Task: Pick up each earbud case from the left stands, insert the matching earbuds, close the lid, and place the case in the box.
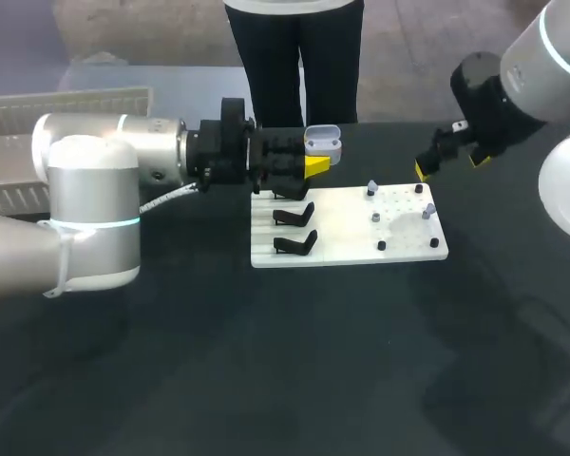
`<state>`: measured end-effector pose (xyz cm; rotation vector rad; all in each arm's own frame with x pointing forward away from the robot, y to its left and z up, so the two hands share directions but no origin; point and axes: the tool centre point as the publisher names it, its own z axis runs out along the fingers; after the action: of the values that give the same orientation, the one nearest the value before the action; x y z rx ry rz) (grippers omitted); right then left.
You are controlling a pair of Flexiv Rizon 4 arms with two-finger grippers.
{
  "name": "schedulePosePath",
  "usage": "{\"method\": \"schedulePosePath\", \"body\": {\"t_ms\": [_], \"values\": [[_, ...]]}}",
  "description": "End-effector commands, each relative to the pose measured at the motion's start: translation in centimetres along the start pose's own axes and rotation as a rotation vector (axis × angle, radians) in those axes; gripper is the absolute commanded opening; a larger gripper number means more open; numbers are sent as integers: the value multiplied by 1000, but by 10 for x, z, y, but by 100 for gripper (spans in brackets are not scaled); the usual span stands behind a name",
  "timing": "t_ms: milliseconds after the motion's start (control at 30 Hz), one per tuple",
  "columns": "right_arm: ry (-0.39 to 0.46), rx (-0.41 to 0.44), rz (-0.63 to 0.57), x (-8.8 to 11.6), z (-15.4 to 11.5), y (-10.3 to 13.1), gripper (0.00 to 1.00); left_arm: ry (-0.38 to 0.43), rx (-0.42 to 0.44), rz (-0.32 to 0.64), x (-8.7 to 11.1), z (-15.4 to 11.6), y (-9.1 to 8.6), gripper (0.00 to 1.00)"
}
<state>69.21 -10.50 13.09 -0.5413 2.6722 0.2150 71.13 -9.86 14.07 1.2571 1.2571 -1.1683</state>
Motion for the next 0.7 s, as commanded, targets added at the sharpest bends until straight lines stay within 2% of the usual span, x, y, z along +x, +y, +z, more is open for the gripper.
{"method": "schedulePosePath", "body": {"t_ms": [33,133,333,500,700], "values": [[27,96,6,-2,6,2,100,22,-4,-11,-2,-1,-6,0],[52,95,12,3,12,-1,100,32,-2,2,-5,1,-10,0],[88,93,18,10,17,-4,100,-13,-24,21,-11,1,-11,0],[100,102,22,11,19,-7,100,-2,-21,67,-16,4,-12,0],[120,108,18,11,20,-7,100,-13,-19,54,-15,6,-11,0]]}}
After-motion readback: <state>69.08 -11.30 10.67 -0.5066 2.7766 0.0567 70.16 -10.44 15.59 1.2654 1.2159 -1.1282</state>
